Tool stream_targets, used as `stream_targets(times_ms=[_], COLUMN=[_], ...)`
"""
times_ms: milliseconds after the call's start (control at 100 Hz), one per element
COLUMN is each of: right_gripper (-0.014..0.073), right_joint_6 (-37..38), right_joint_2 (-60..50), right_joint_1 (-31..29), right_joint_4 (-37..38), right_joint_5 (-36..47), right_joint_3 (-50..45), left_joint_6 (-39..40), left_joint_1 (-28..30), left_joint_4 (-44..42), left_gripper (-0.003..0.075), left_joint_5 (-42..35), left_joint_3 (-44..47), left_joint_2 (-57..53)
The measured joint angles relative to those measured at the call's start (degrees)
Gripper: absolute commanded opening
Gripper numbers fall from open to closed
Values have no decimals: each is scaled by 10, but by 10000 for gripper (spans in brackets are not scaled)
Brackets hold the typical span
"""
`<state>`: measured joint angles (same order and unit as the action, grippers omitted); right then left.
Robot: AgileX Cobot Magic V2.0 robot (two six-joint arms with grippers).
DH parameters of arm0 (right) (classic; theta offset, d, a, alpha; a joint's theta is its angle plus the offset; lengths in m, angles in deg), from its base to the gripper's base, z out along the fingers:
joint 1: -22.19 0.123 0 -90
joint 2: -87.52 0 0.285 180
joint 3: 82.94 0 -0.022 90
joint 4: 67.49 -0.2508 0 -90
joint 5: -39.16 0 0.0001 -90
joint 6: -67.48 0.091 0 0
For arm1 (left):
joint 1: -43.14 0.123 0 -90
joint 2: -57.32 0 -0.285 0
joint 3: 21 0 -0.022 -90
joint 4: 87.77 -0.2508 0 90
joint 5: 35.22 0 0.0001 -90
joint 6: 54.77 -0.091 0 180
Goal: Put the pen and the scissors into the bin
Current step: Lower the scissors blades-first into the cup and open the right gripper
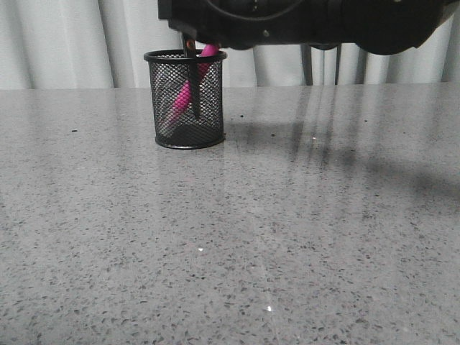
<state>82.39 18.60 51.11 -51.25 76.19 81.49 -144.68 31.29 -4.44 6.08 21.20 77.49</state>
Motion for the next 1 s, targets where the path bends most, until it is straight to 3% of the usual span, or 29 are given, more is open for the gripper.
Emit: stream_targets(times_ms=[200, 870, 1000], right_gripper=[-69, -68, -30], right_joint_6=[0, -2, -3], right_joint_2=[3, 21, 22], right_joint_1=[0, 8, 8], right_joint_4=[0, -5, -5], right_joint_5=[-28, 9, 11], right_joint_3=[0, 4, 4], left_joint_6=[0, 0, 0], left_joint_1=[0, 0, 0], left_joint_4=[0, 0, 0], left_gripper=[125, 125, 125], left_joint_5=[0, 0, 0], left_joint_3=[0, 0, 0], left_joint_2=[0, 0, 0])
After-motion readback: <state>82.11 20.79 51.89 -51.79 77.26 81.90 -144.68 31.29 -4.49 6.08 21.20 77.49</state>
